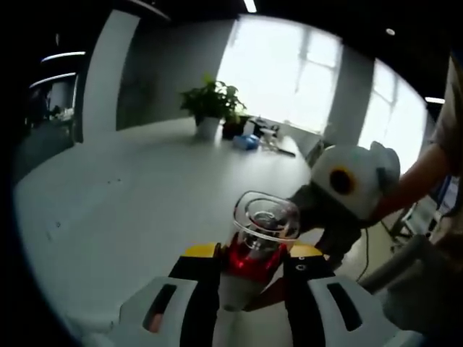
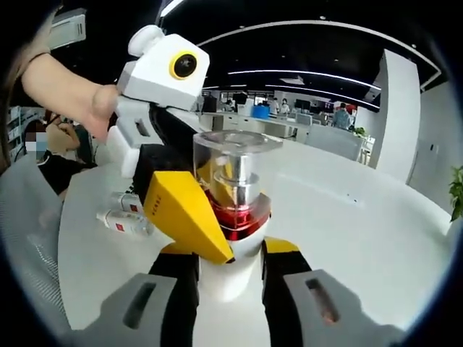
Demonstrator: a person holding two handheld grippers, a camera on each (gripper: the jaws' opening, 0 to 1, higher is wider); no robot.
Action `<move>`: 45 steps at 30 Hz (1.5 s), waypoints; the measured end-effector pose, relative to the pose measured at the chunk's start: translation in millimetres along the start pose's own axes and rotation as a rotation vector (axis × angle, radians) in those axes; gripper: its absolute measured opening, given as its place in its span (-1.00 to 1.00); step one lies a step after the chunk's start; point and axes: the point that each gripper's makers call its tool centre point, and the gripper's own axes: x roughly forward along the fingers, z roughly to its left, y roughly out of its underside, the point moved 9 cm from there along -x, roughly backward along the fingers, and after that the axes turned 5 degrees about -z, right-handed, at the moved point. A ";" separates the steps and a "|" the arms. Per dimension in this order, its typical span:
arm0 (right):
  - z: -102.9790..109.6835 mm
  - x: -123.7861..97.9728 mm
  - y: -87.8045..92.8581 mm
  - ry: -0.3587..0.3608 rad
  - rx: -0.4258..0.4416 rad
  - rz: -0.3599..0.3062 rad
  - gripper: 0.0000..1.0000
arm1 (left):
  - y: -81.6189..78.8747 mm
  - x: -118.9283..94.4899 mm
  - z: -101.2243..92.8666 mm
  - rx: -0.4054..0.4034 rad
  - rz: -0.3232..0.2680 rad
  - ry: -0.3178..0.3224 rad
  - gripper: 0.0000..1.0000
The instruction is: Arrange the skincare products in the storage area until every visible bottle or jar stands upright without overlapping.
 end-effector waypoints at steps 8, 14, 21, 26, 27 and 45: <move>6.2 -3.4 9.8 -0.008 0.019 0.083 -0.15 | 0.9 -3.2 -0.7 -0.037 -0.002 -0.034 -0.31; 9.4 -11.3 10.1 0.003 0.023 0.113 0.00 | -1.4 -10.1 -5.4 -0.032 -0.002 -0.053 -0.21; 21.6 -26.3 3.5 0.001 0.024 0.135 0.16 | 2.3 -21.7 -14.4 -0.047 -0.005 -0.083 0.00; 30.7 -33.3 -0.9 0.000 0.035 0.124 0.23 | 14.2 -37.4 -21.4 -0.060 0.022 -0.106 0.12; 31.8 -34.3 -1.4 0.002 0.040 0.119 0.24 | 15.8 -40.0 -22.3 -0.065 0.022 -0.111 0.14; 62.4 -54.0 -3.0 0.007 0.129 0.115 0.57 | 49.4 -95.3 -48.0 -0.143 0.012 -0.217 0.45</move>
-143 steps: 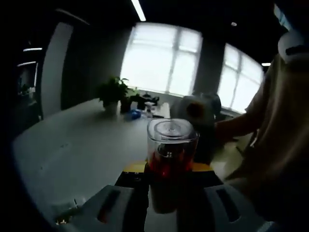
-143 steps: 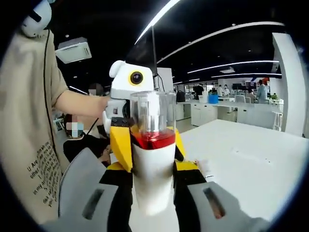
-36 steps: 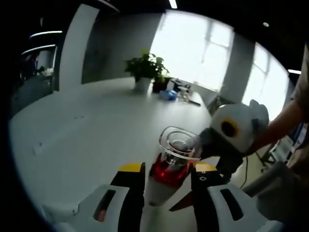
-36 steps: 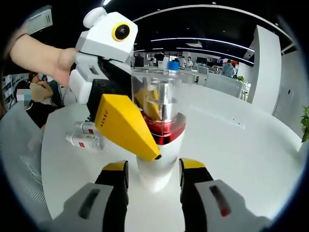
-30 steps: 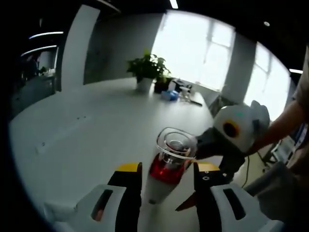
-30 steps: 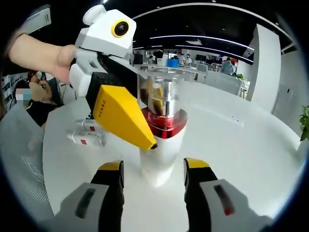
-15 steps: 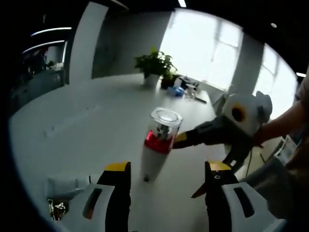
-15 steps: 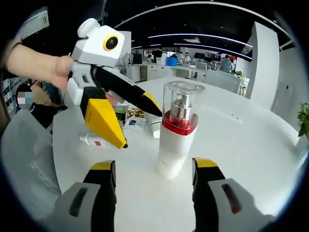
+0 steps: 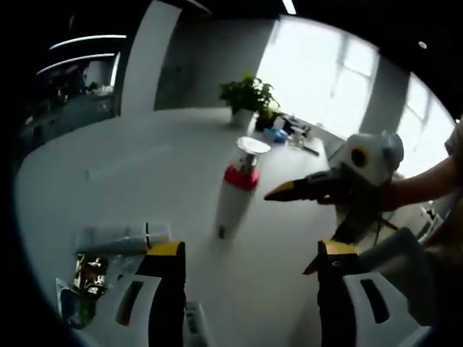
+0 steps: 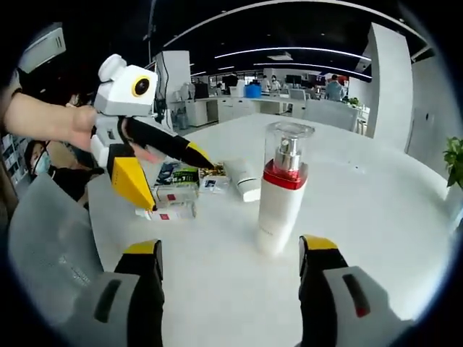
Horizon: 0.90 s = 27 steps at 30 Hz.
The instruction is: Arrange the skincare products in the storage area until every visible bottle or jar stands upright without overlapping.
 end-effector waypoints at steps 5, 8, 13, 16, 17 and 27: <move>8.3 -6.5 5.0 0.004 0.028 -0.001 0.60 | 12.2 -15.7 -4.2 -0.021 0.006 -0.025 0.56; 12.7 -10.1 7.8 0.013 0.046 -0.007 0.65 | 19.0 -23.9 -4.8 -0.035 0.008 -0.042 0.61; 21.2 -13.6 13.8 0.019 0.071 -0.006 0.71 | 28.3 -36.5 -11.0 -0.052 0.010 -0.056 0.67; 26.5 -14.6 16.9 0.025 0.091 -0.003 0.73 | 33.9 -44.0 -13.6 -0.067 0.012 -0.069 0.71; 29.1 -15.3 16.8 0.026 0.097 -0.006 0.74 | 35.4 -47.2 -15.8 -0.072 0.009 -0.077 0.72; 41.4 -21.8 9.7 0.034 0.092 -0.029 0.81 | 51.4 -77.8 -22.6 -0.114 -0.004 -0.146 0.88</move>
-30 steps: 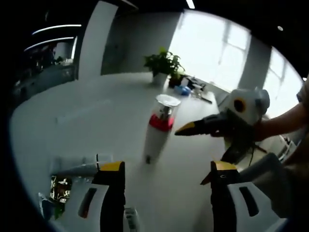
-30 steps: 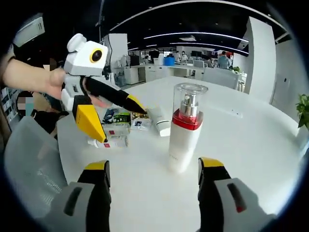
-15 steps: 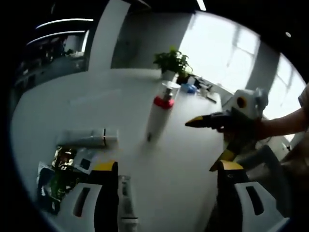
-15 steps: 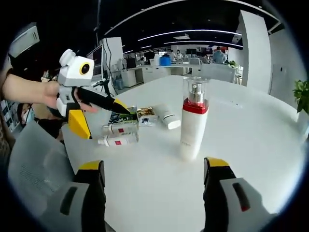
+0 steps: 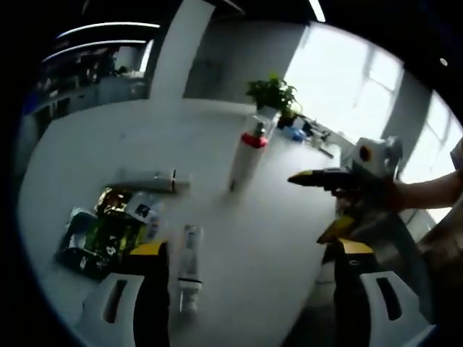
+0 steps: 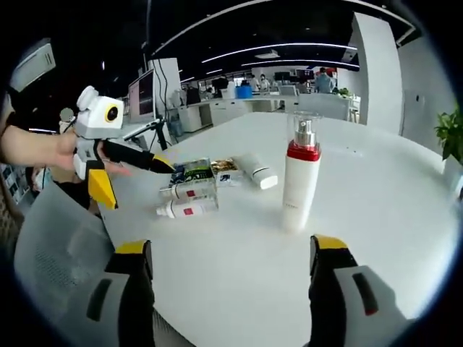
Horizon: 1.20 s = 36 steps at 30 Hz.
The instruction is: Arrange the skincare products in the storage area until every visible bottle or jar stands upright without overlapping.
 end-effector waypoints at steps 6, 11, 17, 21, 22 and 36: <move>6.3 -7.5 -2.0 -0.002 0.003 -0.006 0.87 | 8.2 -17.4 -2.4 -0.008 -0.003 -0.031 0.94; 9.9 -13.5 -2.5 -0.021 0.012 -0.008 0.94 | 12.0 -34.4 -4.9 -0.043 -0.041 -0.066 0.94; 17.9 -18.5 -4.9 -0.048 0.005 0.005 0.99 | 24.8 -50.0 -10.8 -0.058 -0.044 -0.095 0.94; 20.9 -20.6 -7.7 -0.054 0.027 -0.005 0.99 | 31.5 -60.2 -13.5 -0.062 -0.035 -0.109 0.94; 21.8 -21.3 -8.0 -0.053 0.028 -0.005 0.99 | 32.4 -62.6 -13.8 -0.061 -0.035 -0.113 0.94; 26.5 -26.8 -7.8 -0.043 0.039 -0.003 0.99 | 40.5 -82.5 -21.4 -0.066 -0.047 -0.145 0.94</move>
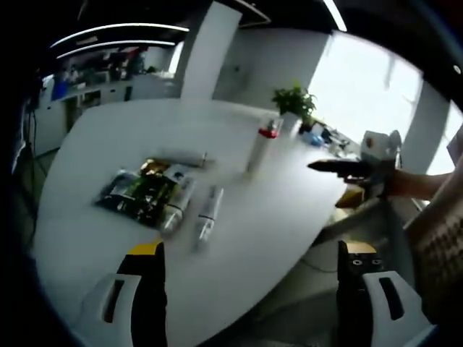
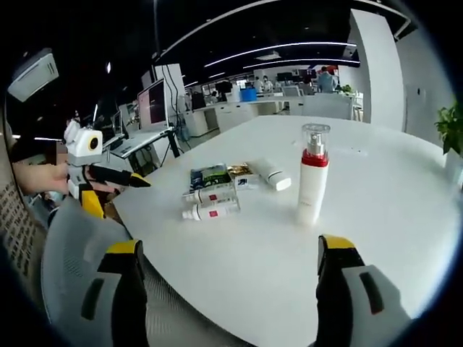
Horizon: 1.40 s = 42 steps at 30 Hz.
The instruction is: Arrange the skincare products in the storage area until every visible bottle or jar stands upright without overlapping.
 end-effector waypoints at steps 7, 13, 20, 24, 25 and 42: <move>0.9 0.5 1.1 -0.005 -0.005 0.011 0.99 | 4.0 0.2 -0.3 0.004 0.012 -0.005 0.94; 0.3 1.9 2.5 -0.011 -0.001 0.022 0.99 | 7.5 -1.6 0.2 -0.007 0.007 -0.014 0.94; 0.8 4.7 3.9 -0.025 -0.001 0.043 0.99 | 5.3 -2.3 4.2 -0.005 -0.006 -0.022 0.94; 0.8 9.1 5.1 -0.042 -0.006 0.063 0.99 | 6.5 -3.5 3.8 -0.008 -0.008 -0.024 0.94; 1.4 10.8 4.6 -0.049 -0.009 0.070 0.99 | 6.5 -3.3 3.7 -0.005 -0.008 -0.023 0.94; -0.6 49.0 -41.2 -0.187 -0.093 0.063 0.90 | 8.1 -1.6 5.6 -0.037 -0.020 -0.023 0.93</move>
